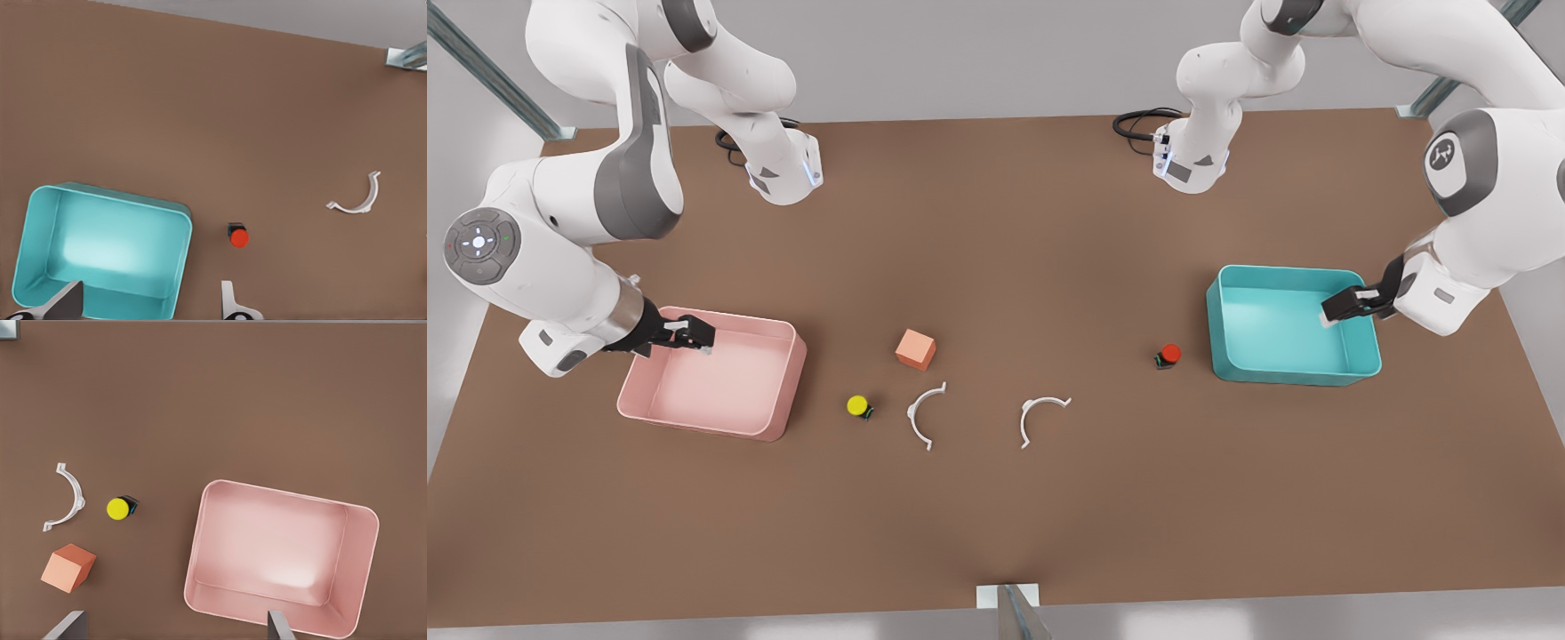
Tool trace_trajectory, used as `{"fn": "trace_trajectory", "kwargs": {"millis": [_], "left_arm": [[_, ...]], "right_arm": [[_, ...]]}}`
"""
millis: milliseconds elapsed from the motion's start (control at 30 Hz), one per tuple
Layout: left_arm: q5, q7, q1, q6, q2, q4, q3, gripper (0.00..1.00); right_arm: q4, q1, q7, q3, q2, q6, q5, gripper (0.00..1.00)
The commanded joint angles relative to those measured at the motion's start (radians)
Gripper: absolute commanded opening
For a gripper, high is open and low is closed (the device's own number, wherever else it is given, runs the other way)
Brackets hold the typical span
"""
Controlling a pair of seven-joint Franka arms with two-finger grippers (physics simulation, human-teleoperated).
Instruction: Place the red button in the blue storage box with the left arm, and place the yellow button in the pink storage box with the right arm
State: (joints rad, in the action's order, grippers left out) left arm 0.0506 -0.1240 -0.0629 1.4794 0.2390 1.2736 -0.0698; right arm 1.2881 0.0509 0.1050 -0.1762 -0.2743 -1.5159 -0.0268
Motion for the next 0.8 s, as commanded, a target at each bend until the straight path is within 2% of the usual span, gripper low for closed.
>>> {"fn": "trace_trajectory", "kwargs": {"millis": [0,100,167,200,300,433,567,667,767], "left_arm": [[-0.006,0.211,0.002,0.009,0.0,0.0,-0.001,1.0],[-0.008,0.243,0.031,-0.034,0.005,0.0,-0.007,1.0],[-0.006,0.282,0.159,-0.019,0.072,0.006,-0.008,1.0],[-0.02,0.322,0.221,0.07,0.094,0.044,-0.008,1.0],[-0.043,0.339,0.267,0.455,-0.003,0.397,-0.008,1.0],[-0.04,0.316,0.272,0.631,0.028,0.552,-0.007,1.0],[-0.038,0.32,0.245,0.938,0.022,0.766,-0.004,1.0],[-0.038,0.317,0.241,1.055,0.045,0.833,-0.004,1.0],[-0.038,0.317,0.241,1.076,0.115,0.831,-0.002,1.0]], "right_arm": [[0.0,0.0,0.002,0.0,0.001,0.0,0.001,1.0],[0.0,0.0,0.002,0.0,0.001,0.0,0.001,1.0],[0.0,-0.002,0.004,-0.003,-0.005,-0.004,0.001,1.0],[-0.001,-0.008,0.005,-0.006,-0.009,-0.009,-0.001,1.0],[-0.001,-0.009,0.015,-0.046,-0.037,-0.072,0.001,1.0],[0.0,-0.115,0.122,-0.055,-0.121,-0.095,-0.002,1.0],[-0.003,-0.227,0.128,-0.06,-0.279,-0.282,-0.005,1.0],[-0.001,-0.236,0.128,-0.059,-0.367,-0.38,-0.01,1.0],[-0.001,-0.235,0.122,-0.045,-0.442,-0.455,-0.056,1.0]]}}
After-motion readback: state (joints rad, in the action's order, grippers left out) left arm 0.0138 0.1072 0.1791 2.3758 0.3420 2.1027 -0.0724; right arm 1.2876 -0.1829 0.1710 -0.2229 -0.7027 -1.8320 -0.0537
